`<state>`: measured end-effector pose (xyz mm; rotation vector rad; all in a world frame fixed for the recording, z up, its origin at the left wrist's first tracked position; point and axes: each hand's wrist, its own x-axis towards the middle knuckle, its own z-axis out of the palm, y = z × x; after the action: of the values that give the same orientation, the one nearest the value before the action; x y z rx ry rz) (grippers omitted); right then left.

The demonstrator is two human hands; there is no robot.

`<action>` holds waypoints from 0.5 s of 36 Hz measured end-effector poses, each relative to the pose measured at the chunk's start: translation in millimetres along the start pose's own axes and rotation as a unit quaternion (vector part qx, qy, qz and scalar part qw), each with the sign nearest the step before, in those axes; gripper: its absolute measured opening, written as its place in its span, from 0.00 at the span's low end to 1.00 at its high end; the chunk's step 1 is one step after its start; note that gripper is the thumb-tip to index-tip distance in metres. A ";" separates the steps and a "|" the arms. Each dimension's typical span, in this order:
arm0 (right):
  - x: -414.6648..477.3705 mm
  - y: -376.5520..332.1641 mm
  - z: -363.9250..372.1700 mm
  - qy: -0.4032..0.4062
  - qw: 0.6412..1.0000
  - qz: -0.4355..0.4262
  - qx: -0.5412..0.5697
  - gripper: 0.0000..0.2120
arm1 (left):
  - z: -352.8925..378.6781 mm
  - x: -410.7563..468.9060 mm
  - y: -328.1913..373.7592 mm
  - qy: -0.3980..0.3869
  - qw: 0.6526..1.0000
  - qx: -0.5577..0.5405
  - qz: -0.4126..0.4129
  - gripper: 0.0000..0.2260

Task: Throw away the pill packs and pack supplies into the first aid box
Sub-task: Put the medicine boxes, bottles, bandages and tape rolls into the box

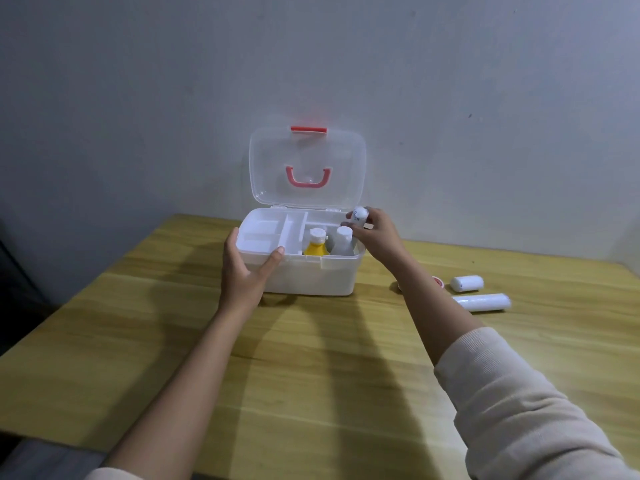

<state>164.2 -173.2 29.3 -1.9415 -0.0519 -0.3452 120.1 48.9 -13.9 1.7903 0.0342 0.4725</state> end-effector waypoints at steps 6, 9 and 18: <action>-0.8 -2.9 -4.0 -0.023 0.999 0.010 -0.047 0.13 | 1.5 -3.0 1.5 0.004 1.000 0.000 0.004 0.38; -4.4 -6.0 -7.6 -0.035 0.997 0.004 -0.062 0.13 | 2.5 -5.7 3.2 0.004 1.000 0.001 0.005 0.38; -24.6 -4.7 -22.2 -0.014 1.000 0.003 -0.008 0.17 | 6.5 -10.7 5.5 0.012 1.000 -0.003 0.005 0.38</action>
<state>135.0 -188.6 34.7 -1.9627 -0.0605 -0.3152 111.2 38.5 -13.3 1.7800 0.0398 0.5004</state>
